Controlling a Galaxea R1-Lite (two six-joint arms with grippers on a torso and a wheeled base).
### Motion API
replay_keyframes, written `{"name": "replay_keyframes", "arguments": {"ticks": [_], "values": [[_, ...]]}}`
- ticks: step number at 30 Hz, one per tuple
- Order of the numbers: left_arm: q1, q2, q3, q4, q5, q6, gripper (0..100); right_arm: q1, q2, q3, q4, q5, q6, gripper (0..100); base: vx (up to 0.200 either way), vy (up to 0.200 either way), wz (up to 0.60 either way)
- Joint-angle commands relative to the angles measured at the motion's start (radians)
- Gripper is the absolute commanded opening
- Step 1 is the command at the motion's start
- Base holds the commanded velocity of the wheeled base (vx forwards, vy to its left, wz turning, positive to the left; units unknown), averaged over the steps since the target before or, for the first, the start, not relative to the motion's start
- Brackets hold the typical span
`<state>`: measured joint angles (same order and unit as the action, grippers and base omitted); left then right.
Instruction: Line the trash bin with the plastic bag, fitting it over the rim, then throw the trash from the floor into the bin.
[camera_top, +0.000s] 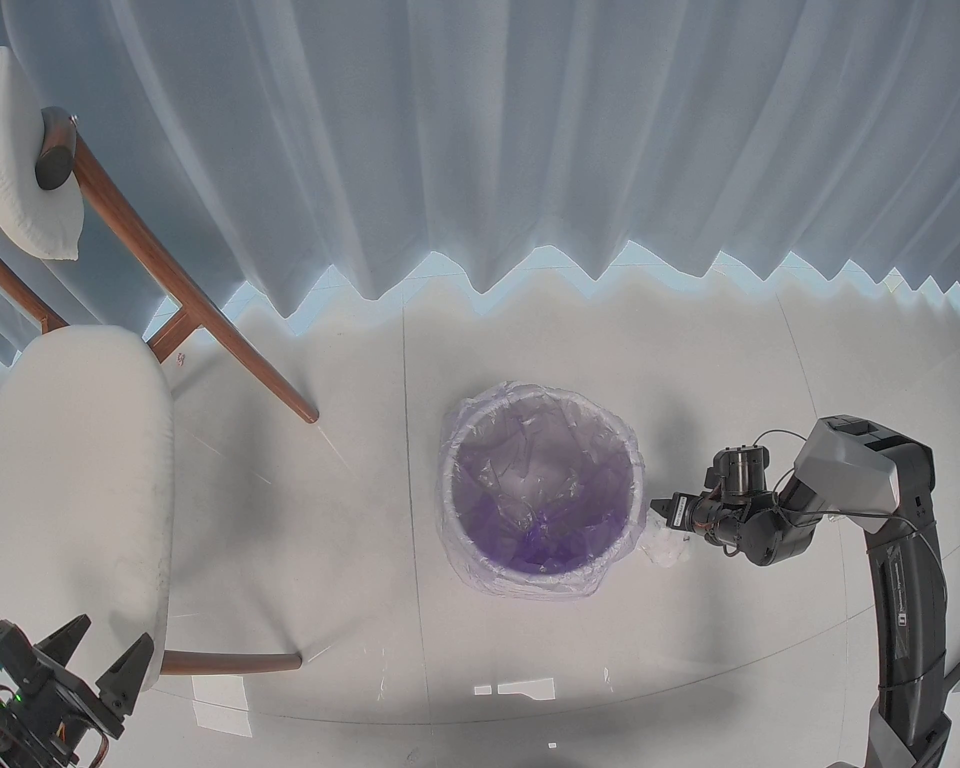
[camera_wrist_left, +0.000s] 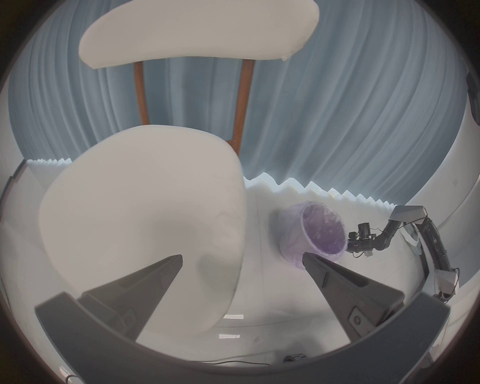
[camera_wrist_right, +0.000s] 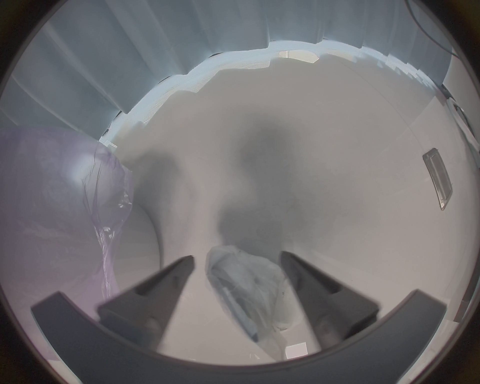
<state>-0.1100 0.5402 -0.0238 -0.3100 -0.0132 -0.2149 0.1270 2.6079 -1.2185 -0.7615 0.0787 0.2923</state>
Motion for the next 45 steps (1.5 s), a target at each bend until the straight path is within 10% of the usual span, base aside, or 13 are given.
{"name": "replay_keyframes", "arguments": {"ticks": [1,8,14,20,31,41,45], "values": [[0.009,-0.263,-0.018,0.147,0.073,0.015,100,0.01,0.009,-0.055,0.073,0.026,0.007,0,0.0,0.0,0.0],[0.009,-0.29,-0.021,0.186,0.15,0.019,100,-0.023,-0.052,0.013,0.087,0.016,0.041,0,0.0,0.0,0.0],[0.009,-0.35,0.022,0.216,0.237,0.019,100,-0.078,-0.4,0.349,0.056,0.018,0.234,0,0.0,0.0,0.0],[0.019,-0.451,0.008,0.313,0.26,0.014,100,-0.081,-0.749,0.565,0.054,0.026,0.235,0,0.0,0.0,0.0],[0.021,-0.454,0.024,0.266,0.294,-0.04,100,0.163,-1.023,0.522,0.048,0.023,0.169,0,0.0,0.0,0.0],[0.019,-0.453,0.024,0.312,0.012,0.224,100,0.433,-0.936,0.482,0.033,0.023,0.106,0,0.0,0.0,0.0],[0.019,-0.451,0.024,0.313,0.015,0.219,100,0.441,-0.836,0.458,-0.041,0.024,0.065,0,0.0,0.0,0.0]]}}
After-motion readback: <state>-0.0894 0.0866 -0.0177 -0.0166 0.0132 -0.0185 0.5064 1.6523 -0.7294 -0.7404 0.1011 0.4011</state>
